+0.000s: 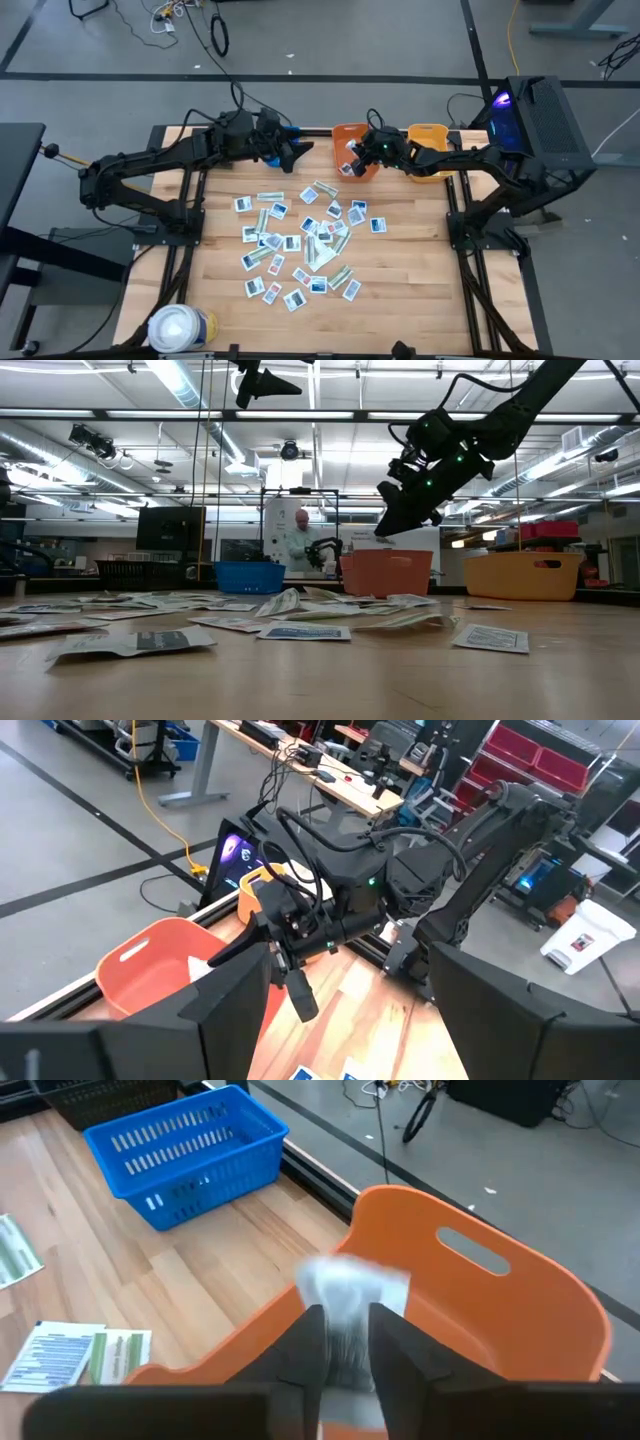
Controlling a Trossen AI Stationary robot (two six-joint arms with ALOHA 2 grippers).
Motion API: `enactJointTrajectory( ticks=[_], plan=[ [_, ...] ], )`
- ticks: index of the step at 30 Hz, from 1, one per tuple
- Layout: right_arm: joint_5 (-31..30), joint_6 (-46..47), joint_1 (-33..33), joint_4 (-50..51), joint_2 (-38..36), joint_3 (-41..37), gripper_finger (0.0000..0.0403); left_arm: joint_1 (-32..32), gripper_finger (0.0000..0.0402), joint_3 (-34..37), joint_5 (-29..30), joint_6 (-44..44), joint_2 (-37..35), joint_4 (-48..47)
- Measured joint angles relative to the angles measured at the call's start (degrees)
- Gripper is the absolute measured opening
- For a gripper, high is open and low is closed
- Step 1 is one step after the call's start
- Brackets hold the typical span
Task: Pick & Place First Aid Supplies
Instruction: Put the towelette pack into the orange bin, then put the alcohol pad into the black bin
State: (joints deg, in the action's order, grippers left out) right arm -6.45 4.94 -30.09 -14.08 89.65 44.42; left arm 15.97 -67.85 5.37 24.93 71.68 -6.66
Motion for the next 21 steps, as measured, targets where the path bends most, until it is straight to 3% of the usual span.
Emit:
enactJointTrajectory(
  ticks=[11, 16, 21],
  plan=[
    [3.76, -2.91, 0.0, 0.07, -0.62, 0.0, 0.0227, -0.06, 0.0273, 0.0, 1.05, 0.02, 0.0, -0.02],
    [14.11, -9.2, 0.31, 0.09, -4.04, 0.0, 0.0248, -0.09, 0.0273, 0.0, 0.59, 0.02, 0.0, -0.37],
    [20.62, -10.3, 0.77, 3.35, -8.81, 0.0, 0.0247, -0.09, 0.0273, 0.0, 0.46, 0.02, 0.04, -0.63]
  ],
)
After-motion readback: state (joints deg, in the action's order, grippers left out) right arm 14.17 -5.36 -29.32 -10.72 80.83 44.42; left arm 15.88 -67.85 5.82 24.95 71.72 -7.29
